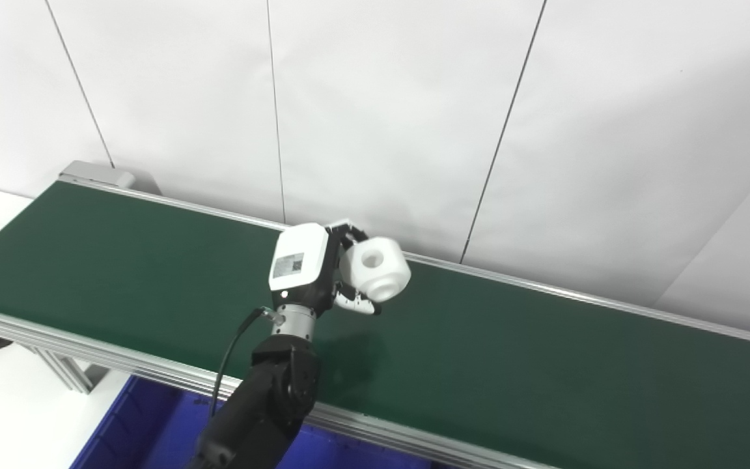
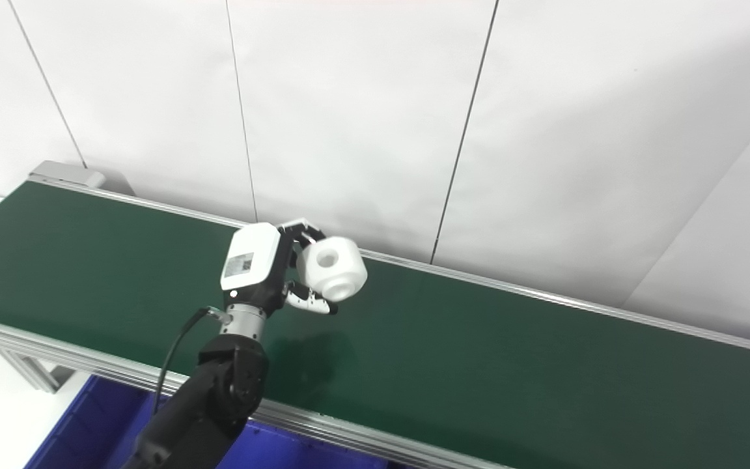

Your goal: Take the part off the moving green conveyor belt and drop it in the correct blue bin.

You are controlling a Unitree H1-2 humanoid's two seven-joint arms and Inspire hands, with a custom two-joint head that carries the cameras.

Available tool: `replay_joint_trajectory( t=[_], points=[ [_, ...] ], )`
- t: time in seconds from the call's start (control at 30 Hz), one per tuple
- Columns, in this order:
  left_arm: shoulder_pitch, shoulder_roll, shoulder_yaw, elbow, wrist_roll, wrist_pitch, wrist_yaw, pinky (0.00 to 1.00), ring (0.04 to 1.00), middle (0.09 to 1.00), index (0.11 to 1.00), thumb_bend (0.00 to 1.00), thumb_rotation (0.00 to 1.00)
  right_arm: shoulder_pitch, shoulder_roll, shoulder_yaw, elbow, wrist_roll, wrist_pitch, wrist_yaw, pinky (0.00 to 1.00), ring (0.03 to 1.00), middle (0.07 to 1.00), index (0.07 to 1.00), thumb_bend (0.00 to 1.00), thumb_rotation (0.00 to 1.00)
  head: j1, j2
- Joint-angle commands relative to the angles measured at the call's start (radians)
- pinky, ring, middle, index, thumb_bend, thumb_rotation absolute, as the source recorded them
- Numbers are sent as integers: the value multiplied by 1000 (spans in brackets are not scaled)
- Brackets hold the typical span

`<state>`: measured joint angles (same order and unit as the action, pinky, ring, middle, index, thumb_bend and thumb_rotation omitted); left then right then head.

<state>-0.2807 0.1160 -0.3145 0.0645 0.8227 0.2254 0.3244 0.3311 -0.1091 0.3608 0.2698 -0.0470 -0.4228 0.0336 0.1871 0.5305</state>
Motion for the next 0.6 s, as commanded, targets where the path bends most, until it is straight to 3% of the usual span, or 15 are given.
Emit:
replay_joint_trajectory(
  t=[0.0,0.17,0.3,0.33,0.37,0.4,0.57],
  points=[
    [26,16,1,-102,27,20,-42,311,383,479,555,496,0,10,3,-4,-40,7,-47,16,1000,991,1000,1000,855,909,1,2],
    [123,51,10,-330,41,58,-197,291,375,482,553,496,0,20,-6,-15,-92,17,-47,33,1000,993,1000,1000,870,936,28,106],
    [205,68,18,-460,60,62,-282,294,382,487,553,496,0,30,-12,-32,-141,31,-47,58,1000,1000,1000,1000,840,986,56,180],
    [222,67,20,-489,63,67,-304,293,383,489,551,496,0,34,-17,-37,-158,36,-46,64,1000,1000,1000,1000,838,993,79,216],
    [243,68,23,-516,67,69,-323,294,384,489,549,496,0,37,-20,-43,-169,41,-46,72,1000,1000,1000,1000,834,997,79,216],
    [257,65,25,-541,76,76,-345,295,384,487,548,497,0,40,-27,-49,-185,49,-43,81,1000,1000,1000,1000,824,999,106,252],
    [347,36,26,-638,150,115,-452,292,383,486,550,497,0,44,-75,-87,-262,76,0,124,985,986,1000,1000,830,1000,183,339]
  ],
)
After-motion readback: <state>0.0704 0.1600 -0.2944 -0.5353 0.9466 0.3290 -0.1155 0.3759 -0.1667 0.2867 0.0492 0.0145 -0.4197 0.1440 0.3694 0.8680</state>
